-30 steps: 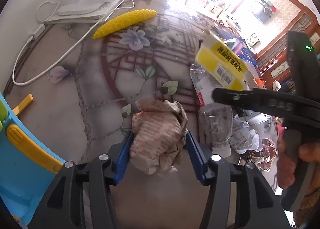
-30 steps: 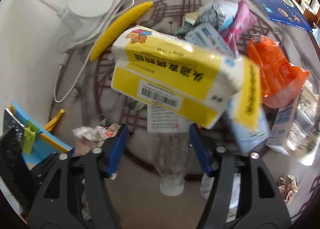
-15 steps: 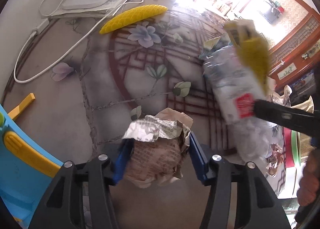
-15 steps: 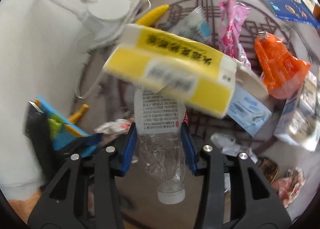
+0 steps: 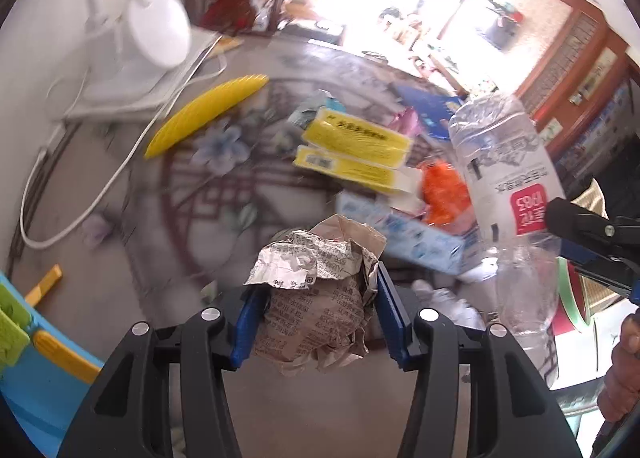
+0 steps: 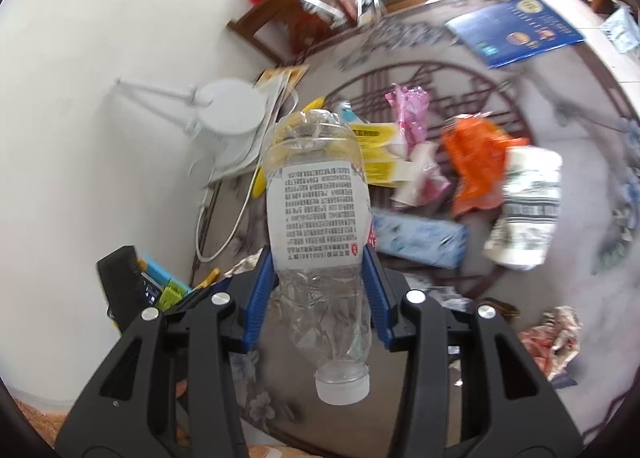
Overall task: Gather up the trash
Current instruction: 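Grasp the clear plastic water bottle with the right tool while the left holds paper, then carry bottle and paper over the red bin and open both tools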
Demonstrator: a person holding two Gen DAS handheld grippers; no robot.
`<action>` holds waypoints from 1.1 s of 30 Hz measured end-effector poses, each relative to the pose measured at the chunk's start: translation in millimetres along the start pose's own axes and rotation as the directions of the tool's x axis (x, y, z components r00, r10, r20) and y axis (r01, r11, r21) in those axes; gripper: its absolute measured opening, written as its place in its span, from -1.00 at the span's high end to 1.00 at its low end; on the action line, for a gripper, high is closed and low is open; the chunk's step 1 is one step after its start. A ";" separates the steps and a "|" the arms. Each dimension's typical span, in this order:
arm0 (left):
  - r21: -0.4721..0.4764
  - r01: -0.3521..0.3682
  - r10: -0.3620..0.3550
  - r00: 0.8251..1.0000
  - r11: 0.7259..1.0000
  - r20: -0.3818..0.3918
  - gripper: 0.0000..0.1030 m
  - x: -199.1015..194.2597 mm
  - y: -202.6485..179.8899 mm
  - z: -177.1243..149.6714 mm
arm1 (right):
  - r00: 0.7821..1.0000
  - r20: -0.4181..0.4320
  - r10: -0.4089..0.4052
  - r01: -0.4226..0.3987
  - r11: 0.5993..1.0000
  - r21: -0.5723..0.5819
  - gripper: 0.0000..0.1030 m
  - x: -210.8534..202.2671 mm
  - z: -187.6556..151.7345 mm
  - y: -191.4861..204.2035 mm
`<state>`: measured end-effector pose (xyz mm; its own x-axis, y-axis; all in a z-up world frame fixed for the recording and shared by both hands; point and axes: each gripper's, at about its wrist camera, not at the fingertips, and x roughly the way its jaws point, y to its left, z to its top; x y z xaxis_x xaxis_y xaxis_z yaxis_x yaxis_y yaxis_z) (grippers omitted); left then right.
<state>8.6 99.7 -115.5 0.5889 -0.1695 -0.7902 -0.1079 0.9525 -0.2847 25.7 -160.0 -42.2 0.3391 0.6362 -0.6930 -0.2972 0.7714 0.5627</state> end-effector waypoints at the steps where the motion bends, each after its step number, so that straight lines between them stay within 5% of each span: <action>1: 0.015 0.005 -0.005 1.000 1.000 0.008 0.05 -2.1 -5.9 2.1 | 1.000 0.014 -0.009 0.009 1.000 0.005 0.17 -6.8 -2.7 -4.0; 20: 0.189 0.086 -0.088 0.996 0.978 0.005 0.05 -8.1 -92.6 3.8 | 0.974 0.201 -0.108 0.084 0.988 0.126 0.17 -94.3 -23.6 -70.7; 33: 0.196 0.068 -0.080 0.995 0.978 0.054 0.05 -11.8 -174.3 -2.8 | 0.962 0.248 -0.114 0.102 0.993 0.059 0.17 -159.5 -22.2 -111.7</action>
<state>18.2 -65.0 -58.1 0.6383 -0.2315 -0.7341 0.0919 0.9698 -0.2259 -14.9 -348.0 -4.5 0.5810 0.5282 -0.6192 -0.2076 0.8318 0.5148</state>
